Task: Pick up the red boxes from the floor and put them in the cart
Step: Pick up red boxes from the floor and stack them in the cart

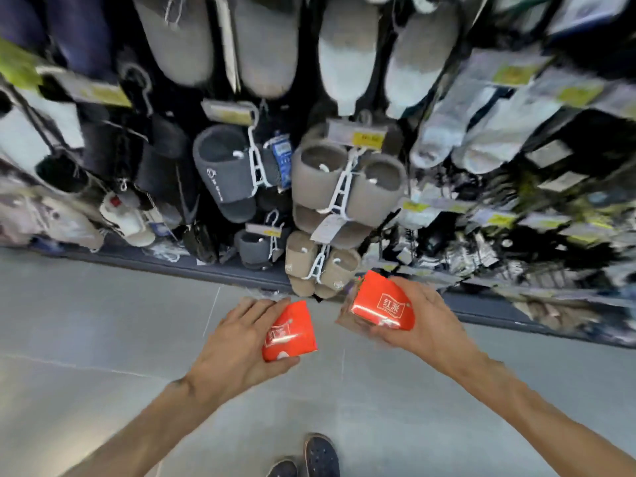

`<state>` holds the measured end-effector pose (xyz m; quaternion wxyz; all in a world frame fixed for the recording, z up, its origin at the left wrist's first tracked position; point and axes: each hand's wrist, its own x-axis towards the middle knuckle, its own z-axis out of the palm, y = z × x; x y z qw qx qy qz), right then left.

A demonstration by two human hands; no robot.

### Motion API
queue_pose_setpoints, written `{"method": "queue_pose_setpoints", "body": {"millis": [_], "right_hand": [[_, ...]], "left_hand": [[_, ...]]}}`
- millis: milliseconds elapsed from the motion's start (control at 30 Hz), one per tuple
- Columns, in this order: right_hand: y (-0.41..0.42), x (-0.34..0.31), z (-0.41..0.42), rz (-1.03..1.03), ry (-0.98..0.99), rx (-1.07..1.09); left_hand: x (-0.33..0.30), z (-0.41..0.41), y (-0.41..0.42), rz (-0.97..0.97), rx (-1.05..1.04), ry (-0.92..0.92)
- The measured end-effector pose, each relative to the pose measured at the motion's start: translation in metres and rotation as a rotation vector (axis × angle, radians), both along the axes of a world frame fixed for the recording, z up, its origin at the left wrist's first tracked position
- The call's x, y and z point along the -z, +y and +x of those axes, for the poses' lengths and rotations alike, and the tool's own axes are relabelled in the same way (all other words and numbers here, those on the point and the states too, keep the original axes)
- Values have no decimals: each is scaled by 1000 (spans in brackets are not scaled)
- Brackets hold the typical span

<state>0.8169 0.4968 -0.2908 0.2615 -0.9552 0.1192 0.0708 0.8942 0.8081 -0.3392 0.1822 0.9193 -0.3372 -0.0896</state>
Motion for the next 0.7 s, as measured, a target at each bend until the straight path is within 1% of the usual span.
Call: {"method": "queue_pose_setpoints", "body": {"millis": [67,167,233,333,433,533,700], "right_hand": [[-18,-72,-24,-4,-36,57],[-45,-168,-71,19,-102,169],[-65,-222,-104,10,-148,240],[-98,-288,-157,-6,-170,352],[-137,-335,-210,-37,-198,470],[-177,-364,-256,-27,-218,554],[-276,-384,-347,13,-292,733]], "left_hand": [[-69,0,-24,-21,59,-57],[-165,-12,-65,-48,218,-124],[-221,-24,-96,-59,299,-164],[-285,-44,-151,-84,399,-189],[-329,-62,-218,-111,499,-198],[-359,-87,-284,-123,586,-237],[-393,-151,-433,-200,724,-212]]}}
